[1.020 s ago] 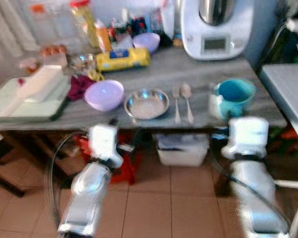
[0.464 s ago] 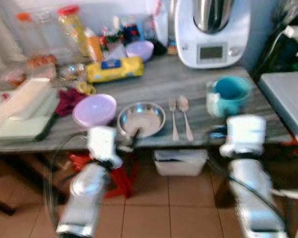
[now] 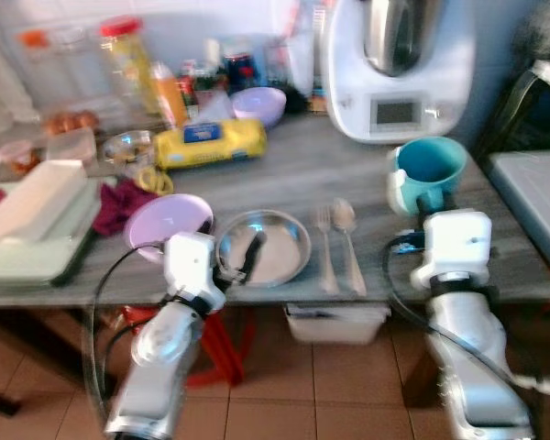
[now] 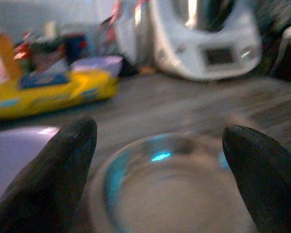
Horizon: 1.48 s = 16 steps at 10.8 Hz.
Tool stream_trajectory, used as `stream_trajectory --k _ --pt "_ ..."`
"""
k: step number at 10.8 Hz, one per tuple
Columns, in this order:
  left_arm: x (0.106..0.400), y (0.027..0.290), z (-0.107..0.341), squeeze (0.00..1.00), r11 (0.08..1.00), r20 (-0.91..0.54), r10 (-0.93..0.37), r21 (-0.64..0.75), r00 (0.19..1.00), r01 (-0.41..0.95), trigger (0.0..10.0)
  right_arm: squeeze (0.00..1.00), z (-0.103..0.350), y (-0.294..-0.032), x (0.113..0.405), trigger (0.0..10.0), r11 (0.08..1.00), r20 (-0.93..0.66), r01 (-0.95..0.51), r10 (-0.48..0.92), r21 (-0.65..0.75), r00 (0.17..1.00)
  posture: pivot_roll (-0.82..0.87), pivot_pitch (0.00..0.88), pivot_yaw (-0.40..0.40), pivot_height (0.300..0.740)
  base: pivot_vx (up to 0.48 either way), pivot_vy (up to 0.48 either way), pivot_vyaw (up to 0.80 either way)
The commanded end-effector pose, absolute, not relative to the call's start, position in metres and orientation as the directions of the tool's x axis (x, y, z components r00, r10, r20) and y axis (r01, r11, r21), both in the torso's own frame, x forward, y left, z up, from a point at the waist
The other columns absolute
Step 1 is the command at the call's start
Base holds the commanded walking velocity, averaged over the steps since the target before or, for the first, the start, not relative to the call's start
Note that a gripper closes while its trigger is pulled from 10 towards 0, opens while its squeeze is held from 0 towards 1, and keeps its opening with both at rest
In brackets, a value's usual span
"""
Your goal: Setting the table
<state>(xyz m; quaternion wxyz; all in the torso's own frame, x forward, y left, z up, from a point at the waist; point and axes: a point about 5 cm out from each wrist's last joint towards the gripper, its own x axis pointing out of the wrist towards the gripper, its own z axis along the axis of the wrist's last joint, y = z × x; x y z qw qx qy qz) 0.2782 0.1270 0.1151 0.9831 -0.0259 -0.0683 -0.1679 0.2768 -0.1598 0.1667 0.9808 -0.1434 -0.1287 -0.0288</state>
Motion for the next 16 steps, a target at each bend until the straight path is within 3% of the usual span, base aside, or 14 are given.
stream_trajectory --k 1,6,11,16 --pt "0.278 0.127 0.122 0.0 0.94 0.177 -0.331 -0.026 0.927 0.341 10.0 0.0 0.175 -0.162 0.277 10.0 0.954 0.297 0.102 -0.014 -0.283 0.955 -0.19 0.076 0.094 0.74 0.0 0.0 0.0" --pt "0.257 0.144 0.116 0.0 0.938 0.161 -0.346 0.06 0.924 0.341 10.0 0.0 0.186 -0.171 0.288 10.0 0.952 0.294 0.012 0.082 -0.304 0.952 -0.17 0.094 0.09 0.74 0.0 0.0 0.0" --pt "0.238 0.153 0.112 0.0 0.92 0.114 -0.391 0.084 0.913 0.383 10.0 0.0 0.209 -0.162 0.327 10.0 0.908 0.249 -0.229 0.326 -0.352 0.912 -0.11 0.166 0.098 0.74 0.0 0.0 0.0" --pt "0.238 0.158 0.105 0.0 0.912 0.095 -0.408 0.082 0.908 0.401 10.0 0.0 0.22 -0.15 0.363 10.0 0.881 0.239 -0.333 0.422 -0.336 0.874 -0.09 0.167 0.105 0.74 0.0 0.0 0.0"
